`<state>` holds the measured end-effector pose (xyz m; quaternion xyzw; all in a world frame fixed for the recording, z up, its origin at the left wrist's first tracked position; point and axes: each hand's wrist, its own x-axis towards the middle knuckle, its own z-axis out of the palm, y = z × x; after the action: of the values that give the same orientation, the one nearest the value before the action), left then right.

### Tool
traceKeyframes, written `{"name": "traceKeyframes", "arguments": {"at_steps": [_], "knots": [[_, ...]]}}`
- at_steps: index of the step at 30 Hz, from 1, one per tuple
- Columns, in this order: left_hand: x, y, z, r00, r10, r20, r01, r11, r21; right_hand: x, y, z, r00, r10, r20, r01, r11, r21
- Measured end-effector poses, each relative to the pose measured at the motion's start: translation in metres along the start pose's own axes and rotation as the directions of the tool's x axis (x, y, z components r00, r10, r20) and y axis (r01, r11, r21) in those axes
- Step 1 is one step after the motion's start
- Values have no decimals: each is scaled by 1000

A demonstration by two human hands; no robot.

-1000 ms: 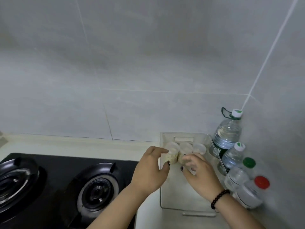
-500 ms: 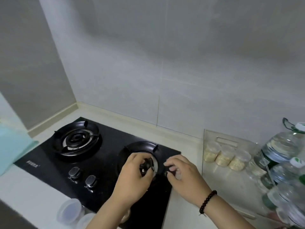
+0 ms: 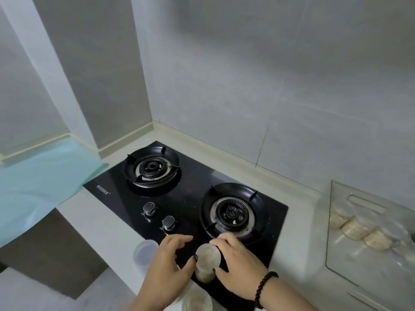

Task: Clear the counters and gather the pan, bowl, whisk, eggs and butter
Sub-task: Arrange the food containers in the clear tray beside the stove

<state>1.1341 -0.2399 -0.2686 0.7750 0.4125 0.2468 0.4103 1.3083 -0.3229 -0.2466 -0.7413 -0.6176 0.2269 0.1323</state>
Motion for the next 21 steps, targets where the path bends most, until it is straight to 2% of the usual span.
{"name": "traceKeyframes", "arguments": {"at_steps": [4, 8, 11, 14, 21], "knots": [[-16, -15, 6, 996, -19, 87, 18, 1000, 10, 15, 4, 24, 994, 33, 102, -31, 999, -20], [-24, -21, 13, 982, -23, 188, 15, 999, 48, 22, 12, 46, 986, 69, 151, -85, 991, 101], [-24, -21, 13, 969, -38, 245, 14, 995, 99, 20, 17, 57, 992, 77, 100, -97, 970, 222], [-23, -19, 12, 948, -52, 315, -8, 983, 185, 20, 20, 61, 994, 108, 33, -113, 959, 260], [-11, -17, 16, 820, -151, 552, -154, 871, 467, 3, 30, 48, 974, 224, -33, -189, 884, 427]]}}
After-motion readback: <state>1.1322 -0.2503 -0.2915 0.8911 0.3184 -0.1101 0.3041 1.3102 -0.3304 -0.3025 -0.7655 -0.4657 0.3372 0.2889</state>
